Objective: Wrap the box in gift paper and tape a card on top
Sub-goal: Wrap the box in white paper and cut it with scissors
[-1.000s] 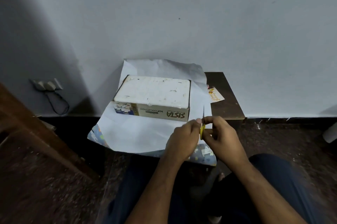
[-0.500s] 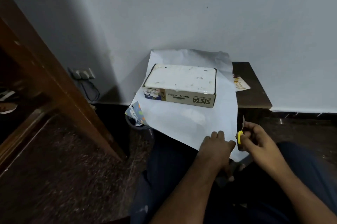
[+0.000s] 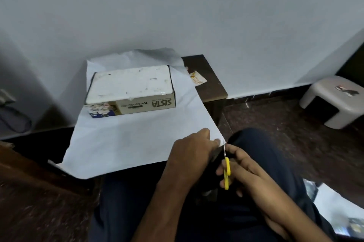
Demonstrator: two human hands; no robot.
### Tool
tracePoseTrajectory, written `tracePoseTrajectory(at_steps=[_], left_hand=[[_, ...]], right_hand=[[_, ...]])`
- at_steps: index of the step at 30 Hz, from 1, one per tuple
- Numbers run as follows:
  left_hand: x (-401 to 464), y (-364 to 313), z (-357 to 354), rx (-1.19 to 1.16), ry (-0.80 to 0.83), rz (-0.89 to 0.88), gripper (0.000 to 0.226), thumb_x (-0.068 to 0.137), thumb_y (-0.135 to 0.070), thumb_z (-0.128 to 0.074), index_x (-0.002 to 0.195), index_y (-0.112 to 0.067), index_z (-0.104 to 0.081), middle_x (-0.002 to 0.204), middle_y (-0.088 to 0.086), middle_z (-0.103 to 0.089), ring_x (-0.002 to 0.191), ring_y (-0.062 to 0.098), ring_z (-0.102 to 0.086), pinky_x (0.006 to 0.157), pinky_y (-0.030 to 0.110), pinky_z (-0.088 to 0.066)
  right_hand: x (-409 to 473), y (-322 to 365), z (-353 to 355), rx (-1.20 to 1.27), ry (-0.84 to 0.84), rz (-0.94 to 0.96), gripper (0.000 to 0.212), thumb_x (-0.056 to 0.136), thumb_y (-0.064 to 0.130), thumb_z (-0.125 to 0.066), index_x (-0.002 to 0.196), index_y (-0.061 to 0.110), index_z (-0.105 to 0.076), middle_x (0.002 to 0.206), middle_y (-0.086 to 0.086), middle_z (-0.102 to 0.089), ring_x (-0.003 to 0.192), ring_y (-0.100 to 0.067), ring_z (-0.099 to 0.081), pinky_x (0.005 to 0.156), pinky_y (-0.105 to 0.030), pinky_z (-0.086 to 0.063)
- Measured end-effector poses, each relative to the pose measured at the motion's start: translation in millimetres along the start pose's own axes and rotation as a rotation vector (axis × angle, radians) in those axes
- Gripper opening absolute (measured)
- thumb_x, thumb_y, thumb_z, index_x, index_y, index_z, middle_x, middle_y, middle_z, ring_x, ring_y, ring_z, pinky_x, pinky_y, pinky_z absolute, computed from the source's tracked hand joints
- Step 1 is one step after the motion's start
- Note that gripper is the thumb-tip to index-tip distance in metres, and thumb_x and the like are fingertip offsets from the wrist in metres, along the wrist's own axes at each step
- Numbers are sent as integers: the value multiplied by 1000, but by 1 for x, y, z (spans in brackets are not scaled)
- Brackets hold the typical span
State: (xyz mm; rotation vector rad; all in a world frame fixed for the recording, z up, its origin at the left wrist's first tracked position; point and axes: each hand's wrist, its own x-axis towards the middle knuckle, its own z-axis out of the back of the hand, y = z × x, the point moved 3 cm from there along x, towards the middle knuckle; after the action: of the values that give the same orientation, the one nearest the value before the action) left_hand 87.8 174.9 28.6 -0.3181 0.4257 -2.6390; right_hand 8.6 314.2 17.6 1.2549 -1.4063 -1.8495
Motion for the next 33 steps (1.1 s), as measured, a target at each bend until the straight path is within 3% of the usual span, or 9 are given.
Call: tracePoseTrajectory(at_steps=[2,3,5,9,12,15,20,26,33], left_hand=[[-3,-2,8,-39,-132,-28,27,100,-31,-62,85,-26,-40,70,-3,-38,60,22,-54,48,35,-43],[-3,3,6,-69,-188,-20,27,97,-30,-67,84,-24,-44,67,-5,-34,53,19,-48,44,31,-39],[-2,9,4,-40,-224,-52,8,98,-29,-66,93,-23,-67,66,-6,-37,51,15,-42,44,26,-32],[5,5,3,-11,-333,-101,31,102,-30,-48,115,-21,-74,73,-1,-45,53,17,-47,42,29,-34],[9,-7,-3,-23,-316,-89,27,96,-21,-68,123,-21,-72,74,1,-45,54,19,-47,41,31,-37],[15,-17,-13,51,-305,-91,32,88,-20,-80,120,-24,-74,72,0,-45,51,19,-45,41,27,-27],[15,-21,-18,81,-320,-84,31,92,-19,-76,122,-23,-73,73,0,-48,52,20,-48,40,29,-34],[19,-23,-18,113,-313,-78,33,92,-17,-76,125,-21,-73,74,1,-51,51,19,-48,43,27,-30],[18,-25,-13,137,-303,-95,31,92,-19,-76,123,-22,-74,73,1,-51,52,19,-46,48,26,-20]], right_hand=[[0,8,1,-29,7,-8,35,103,36,-55,137,43,-49,100,-1,-74,84,-16,-70,67,-31,-41],[2,14,3,-57,15,-11,35,101,41,-56,136,44,-50,100,0,-74,84,-16,-70,67,-31,-41],[4,27,9,-104,33,-23,46,88,48,-57,133,45,-52,98,0,-74,83,-17,-70,63,-30,-40],[9,49,36,-198,90,-78,54,79,46,-58,133,36,-57,97,-2,-75,77,-16,-67,53,-25,-37],[9,64,61,-140,145,-84,58,76,45,-72,132,32,-63,101,-7,-73,74,-16,-65,50,-21,-37],[10,70,78,-91,197,-75,80,59,59,-87,131,30,-67,109,-14,-71,76,-18,-65,51,-21,-40],[8,69,77,-261,263,-67,36,98,31,-62,133,35,-64,115,-8,-72,83,-17,-60,53,-17,-35],[7,65,85,-364,248,-91,36,101,22,-53,129,43,-64,104,-3,-72,79,-15,-60,51,-13,-34],[17,60,77,-371,273,-71,30,103,31,-56,130,40,-64,106,-1,-74,82,-15,-62,57,-20,-36]])
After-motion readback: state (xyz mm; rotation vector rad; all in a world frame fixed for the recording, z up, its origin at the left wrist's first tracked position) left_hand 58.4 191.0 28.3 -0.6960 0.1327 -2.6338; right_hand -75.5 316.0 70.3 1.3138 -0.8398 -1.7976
